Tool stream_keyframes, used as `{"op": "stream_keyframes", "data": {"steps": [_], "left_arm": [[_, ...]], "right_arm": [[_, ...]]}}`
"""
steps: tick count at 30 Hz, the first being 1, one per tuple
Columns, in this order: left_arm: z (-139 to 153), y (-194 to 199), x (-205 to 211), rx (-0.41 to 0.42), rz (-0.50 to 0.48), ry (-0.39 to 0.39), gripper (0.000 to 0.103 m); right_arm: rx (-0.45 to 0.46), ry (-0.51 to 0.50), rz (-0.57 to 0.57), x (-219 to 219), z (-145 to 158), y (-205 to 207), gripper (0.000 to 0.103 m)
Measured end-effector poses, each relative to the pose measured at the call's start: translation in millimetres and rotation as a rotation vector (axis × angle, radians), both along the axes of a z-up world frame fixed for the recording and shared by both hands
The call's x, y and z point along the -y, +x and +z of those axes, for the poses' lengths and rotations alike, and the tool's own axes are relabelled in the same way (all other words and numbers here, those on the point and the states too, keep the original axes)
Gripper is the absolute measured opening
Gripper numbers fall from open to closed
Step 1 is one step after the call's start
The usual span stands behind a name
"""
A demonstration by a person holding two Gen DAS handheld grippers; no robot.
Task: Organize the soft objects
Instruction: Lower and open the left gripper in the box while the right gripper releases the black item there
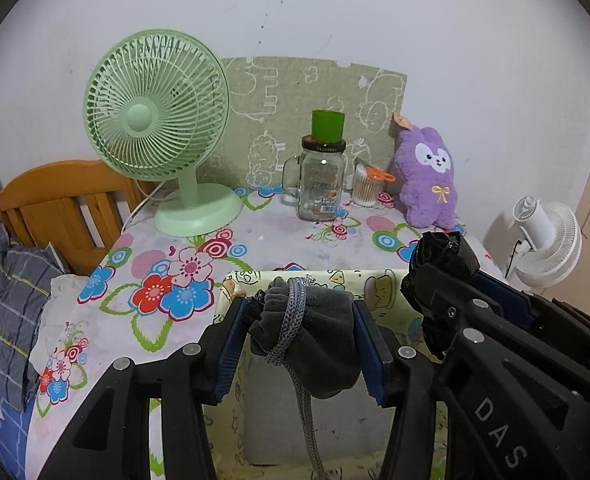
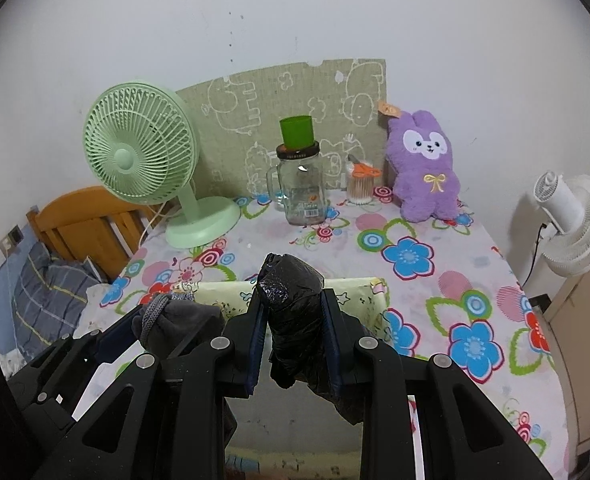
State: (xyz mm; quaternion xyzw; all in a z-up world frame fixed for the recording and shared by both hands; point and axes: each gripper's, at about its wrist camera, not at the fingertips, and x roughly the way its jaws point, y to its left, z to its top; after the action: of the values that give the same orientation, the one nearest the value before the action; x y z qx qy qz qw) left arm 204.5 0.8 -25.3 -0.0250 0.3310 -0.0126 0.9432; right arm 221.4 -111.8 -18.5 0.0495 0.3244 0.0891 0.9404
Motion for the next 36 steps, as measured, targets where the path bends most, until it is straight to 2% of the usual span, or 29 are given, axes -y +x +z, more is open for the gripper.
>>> {"op": "stream_keyframes", "data": {"steps": [7,14,19,26,36], "left_arm": [[-17.9,17.0,-0.3,-0.064,-0.008,-0.008,0.055],[-28.2,25.8,-3.2,-0.099,-0.005,-0.025,0.074],[-29.0,26.6,-2.6,-0.097,-0.011,-0.023,0.076],[-25.2,24.2,-1.2,-0.089,-0.014,-0.019,0.081],[-4.8,5.9,3.8,-0.031,-0.008,0.011,0.087]], "right_arm": [[-0.044,0.009,0.003,-1.6,-17.4,17.5,0.030],[-0.068,0.027,0.025,-5.4,-28.9,28.8,0.030],[-0.071,0.036,0.024,-5.9,-32.2,32.8,0.050],[-0.066,0.016,-0.036,-2.9,-29.8,30.3,0.096],[-0.013,0.025,-0.045,4.6,-12.5,11.1,0.096]]}}
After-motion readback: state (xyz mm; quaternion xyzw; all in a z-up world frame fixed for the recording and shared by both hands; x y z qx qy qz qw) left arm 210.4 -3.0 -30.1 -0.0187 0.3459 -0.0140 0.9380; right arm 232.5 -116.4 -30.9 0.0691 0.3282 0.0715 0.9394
